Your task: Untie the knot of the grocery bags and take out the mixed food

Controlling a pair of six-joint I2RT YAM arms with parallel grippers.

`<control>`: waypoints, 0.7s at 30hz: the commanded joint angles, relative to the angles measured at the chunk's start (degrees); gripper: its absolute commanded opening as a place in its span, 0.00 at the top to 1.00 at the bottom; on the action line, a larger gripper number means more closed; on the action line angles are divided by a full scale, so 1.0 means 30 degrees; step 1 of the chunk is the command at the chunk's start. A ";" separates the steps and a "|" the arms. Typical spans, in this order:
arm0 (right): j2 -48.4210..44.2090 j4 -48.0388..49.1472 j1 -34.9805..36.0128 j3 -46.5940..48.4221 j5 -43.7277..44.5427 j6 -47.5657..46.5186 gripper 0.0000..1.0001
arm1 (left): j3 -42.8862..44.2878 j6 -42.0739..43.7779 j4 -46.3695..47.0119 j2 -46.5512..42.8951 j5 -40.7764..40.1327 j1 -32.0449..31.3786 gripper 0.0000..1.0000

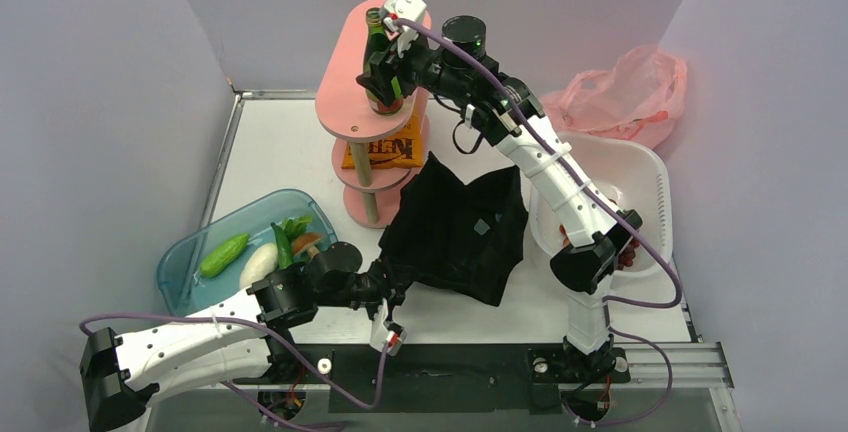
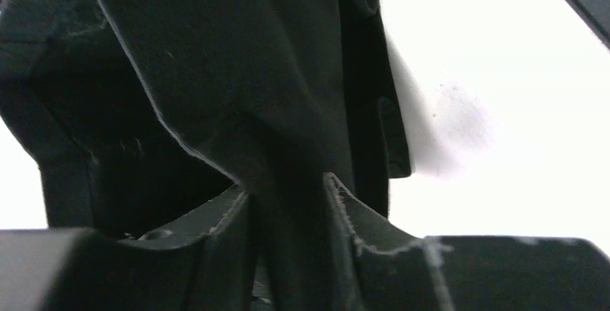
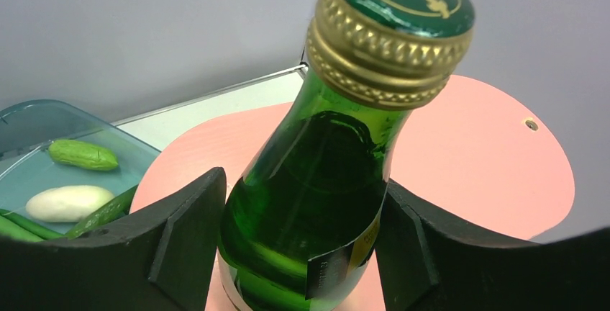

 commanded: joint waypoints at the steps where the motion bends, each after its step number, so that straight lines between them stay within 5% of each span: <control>1: -0.0075 0.3031 0.0168 0.1479 0.0514 -0.0252 0.91 | 0.0366 -0.0625 -0.0382 -0.0063 -0.0456 0.0035 0.64; 5: -0.0161 0.3089 0.0223 0.1435 0.0761 -0.0175 0.57 | 0.0848 -0.1314 -0.0759 -0.0169 -0.0838 0.0047 0.58; 13: -0.0665 0.3155 0.0198 0.1098 0.0915 0.0021 0.27 | 0.1693 -0.2868 -0.2137 -0.2236 -0.1011 0.0049 0.50; 21: -0.1121 0.3259 0.0175 0.0969 0.0861 0.0161 0.16 | 0.5513 -0.6031 -0.7432 -0.3389 -0.0367 0.0042 0.46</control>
